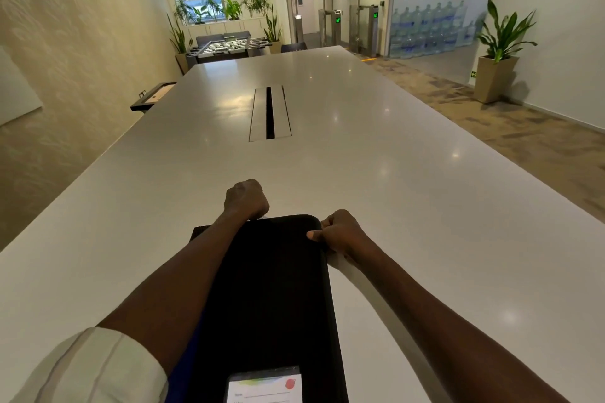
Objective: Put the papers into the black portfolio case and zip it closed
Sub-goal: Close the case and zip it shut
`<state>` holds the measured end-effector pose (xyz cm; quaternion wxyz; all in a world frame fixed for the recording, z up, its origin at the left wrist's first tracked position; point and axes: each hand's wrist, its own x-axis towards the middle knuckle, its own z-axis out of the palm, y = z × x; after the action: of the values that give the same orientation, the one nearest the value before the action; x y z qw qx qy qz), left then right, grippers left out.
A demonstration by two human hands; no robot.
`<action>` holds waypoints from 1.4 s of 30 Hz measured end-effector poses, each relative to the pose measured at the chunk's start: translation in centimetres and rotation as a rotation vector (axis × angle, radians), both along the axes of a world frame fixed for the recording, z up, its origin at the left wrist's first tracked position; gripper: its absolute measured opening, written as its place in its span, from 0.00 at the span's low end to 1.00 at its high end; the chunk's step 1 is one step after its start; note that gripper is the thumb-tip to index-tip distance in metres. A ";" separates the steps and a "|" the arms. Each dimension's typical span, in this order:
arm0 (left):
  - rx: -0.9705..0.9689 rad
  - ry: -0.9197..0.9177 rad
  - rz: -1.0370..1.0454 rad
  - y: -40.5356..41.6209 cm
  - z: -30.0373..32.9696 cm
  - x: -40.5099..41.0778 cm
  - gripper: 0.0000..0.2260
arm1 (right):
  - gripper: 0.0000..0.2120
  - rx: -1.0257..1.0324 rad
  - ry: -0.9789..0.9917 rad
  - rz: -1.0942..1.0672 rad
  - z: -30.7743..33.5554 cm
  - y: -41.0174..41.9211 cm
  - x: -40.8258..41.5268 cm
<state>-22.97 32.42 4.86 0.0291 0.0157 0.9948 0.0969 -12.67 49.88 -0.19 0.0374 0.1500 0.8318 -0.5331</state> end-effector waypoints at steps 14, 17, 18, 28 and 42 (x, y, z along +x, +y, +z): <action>0.192 -0.192 -0.080 -0.8 -0.3 0.0 0.12 | 0.20 0.613 0.132 0.300 1.6 -5.8 -3.1; 0.143 -0.188 -0.023 -0.7 -0.1 0.1 0.11 | 0.21 0.573 0.048 0.294 1.4 -6.0 -4.2; 0.119 -0.191 0.000 -0.7 0.1 0.1 0.12 | 0.21 0.574 0.025 0.301 1.5 -5.9 -4.4; -0.080 -0.145 0.004 0.6 0.2 -0.2 0.08 | 0.24 0.594 -0.049 0.361 1.4 -5.7 -5.3; -0.030 -0.001 -0.024 -1.2 -0.7 0.4 0.11 | 0.25 0.612 -0.061 0.382 1.7 -5.9 -5.2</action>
<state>-22.59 31.20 4.19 0.0310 0.0273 0.9958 0.0814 -17.86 44.00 1.49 0.1143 0.0118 0.9645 -0.2380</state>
